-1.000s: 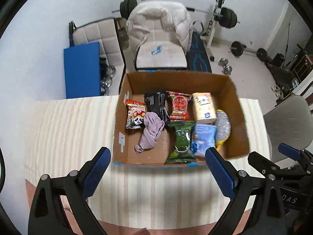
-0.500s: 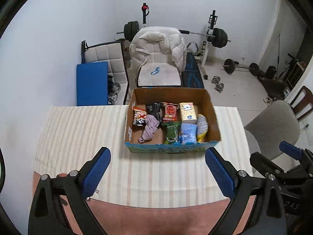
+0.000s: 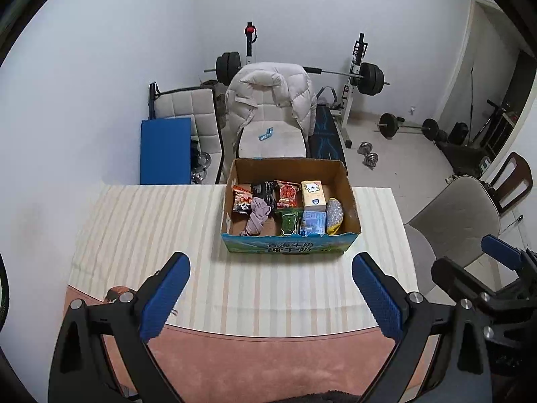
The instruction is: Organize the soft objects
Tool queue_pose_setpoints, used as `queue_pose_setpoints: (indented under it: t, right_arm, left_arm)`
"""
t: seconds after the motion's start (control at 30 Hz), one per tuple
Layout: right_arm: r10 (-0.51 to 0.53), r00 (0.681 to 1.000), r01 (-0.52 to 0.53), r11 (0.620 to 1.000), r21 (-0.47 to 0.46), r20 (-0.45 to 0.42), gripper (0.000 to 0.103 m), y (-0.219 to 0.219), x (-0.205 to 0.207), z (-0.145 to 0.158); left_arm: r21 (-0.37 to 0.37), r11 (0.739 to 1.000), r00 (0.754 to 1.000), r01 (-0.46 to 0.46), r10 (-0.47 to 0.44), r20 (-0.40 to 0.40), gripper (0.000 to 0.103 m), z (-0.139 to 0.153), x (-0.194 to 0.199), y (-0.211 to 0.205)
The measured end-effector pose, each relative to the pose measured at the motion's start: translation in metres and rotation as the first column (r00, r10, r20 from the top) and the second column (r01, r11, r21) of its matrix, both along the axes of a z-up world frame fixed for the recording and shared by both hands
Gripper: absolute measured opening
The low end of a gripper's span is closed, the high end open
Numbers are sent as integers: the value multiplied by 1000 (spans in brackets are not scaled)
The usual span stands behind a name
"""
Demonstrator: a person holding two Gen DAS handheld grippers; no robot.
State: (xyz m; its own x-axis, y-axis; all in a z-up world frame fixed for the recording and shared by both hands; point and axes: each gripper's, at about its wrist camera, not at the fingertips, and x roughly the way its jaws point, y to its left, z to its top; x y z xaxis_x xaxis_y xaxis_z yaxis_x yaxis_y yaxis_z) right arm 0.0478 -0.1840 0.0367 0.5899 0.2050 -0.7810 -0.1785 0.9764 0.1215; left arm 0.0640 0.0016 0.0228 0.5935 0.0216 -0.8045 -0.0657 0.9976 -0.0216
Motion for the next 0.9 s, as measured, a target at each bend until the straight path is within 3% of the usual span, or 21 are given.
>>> queue_pose_setpoints:
  t: [0.17, 0.5, 0.9]
  right_arm:
    - [-12, 1000, 12, 1000, 4, 3, 103, -8, -14, 7]
    - [-76, 997, 77, 997, -31, 31, 103, -21, -6, 8]
    - [-78, 995, 81, 995, -54, 62, 103, -21, -1, 16]
  left_arm:
    - [7, 1000, 999, -4, 4, 38, 99, 12, -12, -1]
    - [14, 1000, 999, -16, 15, 44, 103, 4, -11, -6]
    - [28, 999, 997, -38, 36, 66, 103, 11, -12, -6]
